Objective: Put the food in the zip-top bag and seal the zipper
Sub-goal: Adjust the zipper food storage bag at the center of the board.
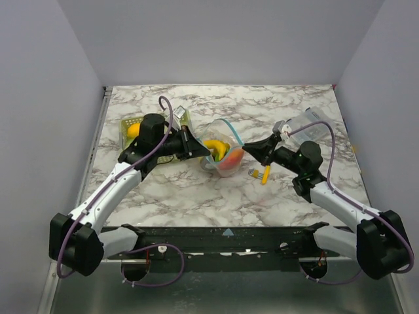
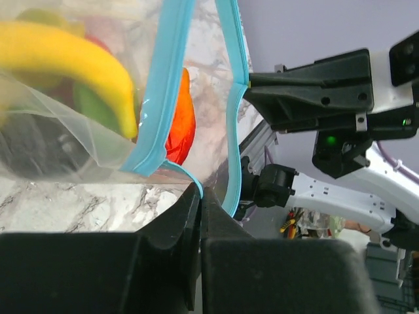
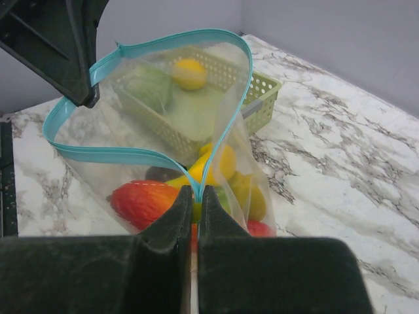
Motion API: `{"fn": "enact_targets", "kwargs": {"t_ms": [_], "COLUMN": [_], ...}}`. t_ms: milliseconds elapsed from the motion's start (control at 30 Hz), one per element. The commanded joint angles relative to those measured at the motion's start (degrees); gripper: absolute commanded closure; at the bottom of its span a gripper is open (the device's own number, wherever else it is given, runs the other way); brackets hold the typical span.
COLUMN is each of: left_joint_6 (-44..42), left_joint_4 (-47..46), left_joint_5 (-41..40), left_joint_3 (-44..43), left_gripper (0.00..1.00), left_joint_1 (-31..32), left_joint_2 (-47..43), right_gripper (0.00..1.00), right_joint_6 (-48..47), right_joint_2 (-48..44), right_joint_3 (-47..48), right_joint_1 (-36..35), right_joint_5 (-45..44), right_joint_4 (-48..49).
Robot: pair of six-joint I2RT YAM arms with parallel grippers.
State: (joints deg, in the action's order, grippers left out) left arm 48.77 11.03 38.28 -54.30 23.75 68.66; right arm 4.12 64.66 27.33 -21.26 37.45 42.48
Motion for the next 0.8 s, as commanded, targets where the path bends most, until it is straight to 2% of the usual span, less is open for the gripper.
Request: {"fn": "enact_targets", "kwargs": {"t_ms": [0,100,200,300,367,433,567,633,767], "left_joint_6": [-2.0,-4.0,-8.7,-15.9,-21.7,-26.3,-30.6,-32.1,-33.2], "left_joint_4": [-2.7,-5.9,-4.0,1.5,8.6,15.3,22.0,22.2,13.3], "left_joint_5": [2.7,3.6,2.2,1.5,-0.9,-6.7,-16.8,-16.3,-6.5], "left_joint_3": [3.9,8.6,10.7,9.6,6.4,3.0,-1.5,-3.5,-4.4], "left_gripper": [0.89,0.71,0.62,0.55,0.51,0.49,0.39,0.37,0.37], "left_joint_1": [0.6,0.6,0.6,0.6,0.6,0.6,0.6,0.6,1.9], "left_joint_2": [-6.3,-13.2,-20.3,-25.8,-28.1,-30.7,-35.0,-35.2,-31.1], "right_gripper": [1.00,1.00,1.00,1.00,1.00,1.00,1.00,1.00,1.00], "right_joint_6": [2.4,1.9,1.4,4.0,3.6,2.9,5.5,4.9,9.2], "right_joint_2": [-2.6,-3.7,-3.1,-2.1,-1.8,-1.4,2.7,4.1,3.0], "right_joint_3": [3.4,7.1,10.4,11.8,12.7,13.5,16.2,18.4,18.2], "right_joint_1": [0.3,0.4,0.3,-0.9,-3.7,-5.9,-6.6,-6.9,-6.9], "right_joint_5": [3.8,4.1,9.9,14.7,15.0,14.3,15.1,15.4,12.1], "right_joint_4": [-4.1,-15.7,-25.5,-27.0,-27.2,-27.5,-27.8,-30.5,-28.4]}}
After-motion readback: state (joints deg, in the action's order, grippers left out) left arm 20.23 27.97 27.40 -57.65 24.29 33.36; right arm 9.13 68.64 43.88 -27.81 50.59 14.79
